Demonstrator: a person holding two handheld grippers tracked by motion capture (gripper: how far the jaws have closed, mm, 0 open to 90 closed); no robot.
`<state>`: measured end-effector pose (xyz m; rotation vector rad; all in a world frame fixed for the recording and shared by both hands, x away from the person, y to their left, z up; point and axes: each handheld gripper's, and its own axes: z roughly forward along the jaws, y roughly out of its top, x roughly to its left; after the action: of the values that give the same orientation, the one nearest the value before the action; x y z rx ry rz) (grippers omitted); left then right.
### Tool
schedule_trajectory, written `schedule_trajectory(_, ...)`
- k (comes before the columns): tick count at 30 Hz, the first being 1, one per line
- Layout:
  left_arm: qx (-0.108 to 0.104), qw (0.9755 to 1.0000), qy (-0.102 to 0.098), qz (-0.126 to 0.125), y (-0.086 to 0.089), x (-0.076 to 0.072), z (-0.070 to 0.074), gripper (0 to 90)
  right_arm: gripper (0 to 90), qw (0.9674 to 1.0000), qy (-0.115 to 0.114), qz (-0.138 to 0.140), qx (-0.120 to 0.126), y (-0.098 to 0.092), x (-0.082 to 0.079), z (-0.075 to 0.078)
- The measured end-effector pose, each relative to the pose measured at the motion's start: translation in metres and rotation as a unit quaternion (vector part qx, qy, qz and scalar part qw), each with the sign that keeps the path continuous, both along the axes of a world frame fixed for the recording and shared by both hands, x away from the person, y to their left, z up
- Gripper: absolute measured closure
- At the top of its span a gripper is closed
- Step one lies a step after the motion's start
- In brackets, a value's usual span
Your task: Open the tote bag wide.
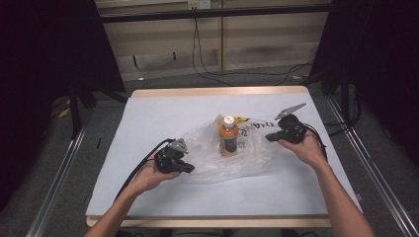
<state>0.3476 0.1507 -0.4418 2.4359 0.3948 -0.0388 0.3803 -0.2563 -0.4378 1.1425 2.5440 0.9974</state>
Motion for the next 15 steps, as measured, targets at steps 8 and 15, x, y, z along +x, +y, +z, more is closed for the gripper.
schedule_trajectory(8,-0.058,0.9982,-0.011,0.009,0.002,0.004,0.021,90.0,90.0,0.9951,-0.046,-0.004,0.088,0.004,-0.006,0.018)
schedule_trajectory(15,-0.063,0.9975,-0.031,-0.003,-0.016,0.008,0.045,90.0,90.0,0.9938,-0.066,0.014,0.088,0.022,-0.008,0.04)
